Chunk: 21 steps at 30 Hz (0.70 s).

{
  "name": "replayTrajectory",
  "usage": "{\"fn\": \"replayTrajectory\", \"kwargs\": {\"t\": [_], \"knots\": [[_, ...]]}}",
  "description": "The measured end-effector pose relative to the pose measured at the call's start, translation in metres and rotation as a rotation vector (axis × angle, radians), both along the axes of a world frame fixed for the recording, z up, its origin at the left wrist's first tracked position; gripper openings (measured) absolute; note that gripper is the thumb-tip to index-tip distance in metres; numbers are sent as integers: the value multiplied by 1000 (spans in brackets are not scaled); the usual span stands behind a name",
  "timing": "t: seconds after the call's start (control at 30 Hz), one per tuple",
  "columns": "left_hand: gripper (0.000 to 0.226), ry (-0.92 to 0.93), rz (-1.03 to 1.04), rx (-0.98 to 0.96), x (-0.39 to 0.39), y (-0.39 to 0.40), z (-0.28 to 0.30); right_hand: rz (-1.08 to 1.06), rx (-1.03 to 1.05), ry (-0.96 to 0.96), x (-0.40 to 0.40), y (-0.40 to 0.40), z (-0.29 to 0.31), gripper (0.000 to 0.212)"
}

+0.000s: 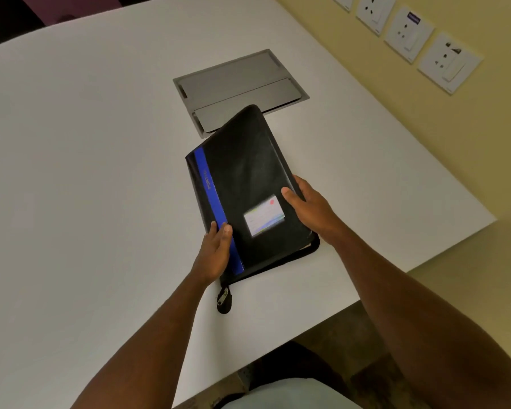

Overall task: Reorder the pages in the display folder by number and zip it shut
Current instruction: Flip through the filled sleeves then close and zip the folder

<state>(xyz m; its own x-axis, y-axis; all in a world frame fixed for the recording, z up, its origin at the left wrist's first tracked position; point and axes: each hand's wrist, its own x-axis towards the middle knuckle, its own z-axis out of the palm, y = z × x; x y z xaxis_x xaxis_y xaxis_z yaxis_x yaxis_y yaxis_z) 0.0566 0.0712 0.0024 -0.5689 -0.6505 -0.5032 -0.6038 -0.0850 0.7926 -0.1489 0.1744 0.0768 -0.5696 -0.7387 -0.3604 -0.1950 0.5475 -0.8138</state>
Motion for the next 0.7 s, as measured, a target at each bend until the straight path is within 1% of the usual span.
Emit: {"fn": "replayTrajectory", "kwargs": {"t": [0.03, 0.1, 0.13, 0.23, 0.3, 0.4, 0.5, 0.6, 0.7], "knots": [[81, -70, -61, -68, -1, 0, -5, 9, 9, 27, -4, 1, -6, 56], [84, -205, -189, -191, -1, 0, -18, 21, 19, 142, -12, 1, -22, 56], [88, -257, -237, -239, -1, -1, -26, 13, 33, 201, -18, 1, -35, 60], [109, -342, -326, -377, -2, -4, -48, 12, 173, 278, -33, 3, -82, 84], [111, -381, -395, -443, -3, -4, -60, 17, 260, 306, -38, 4, -100, 98], [96, -381, -428, -466, -5, -2, -63, 62, 344, 321, -42, 3, -110, 105], [67, -390, -401, -441, -6, 3, -57, 171, 442, 375, -42, 4, -112, 95], [61, -387, -433, -493, 0, 2, -52, 244, 529, 511, -42, 10, -122, 85], [64, -423, -514, -555, 7, -1, -49, 296, 582, 578, -42, 10, -125, 82]]}}
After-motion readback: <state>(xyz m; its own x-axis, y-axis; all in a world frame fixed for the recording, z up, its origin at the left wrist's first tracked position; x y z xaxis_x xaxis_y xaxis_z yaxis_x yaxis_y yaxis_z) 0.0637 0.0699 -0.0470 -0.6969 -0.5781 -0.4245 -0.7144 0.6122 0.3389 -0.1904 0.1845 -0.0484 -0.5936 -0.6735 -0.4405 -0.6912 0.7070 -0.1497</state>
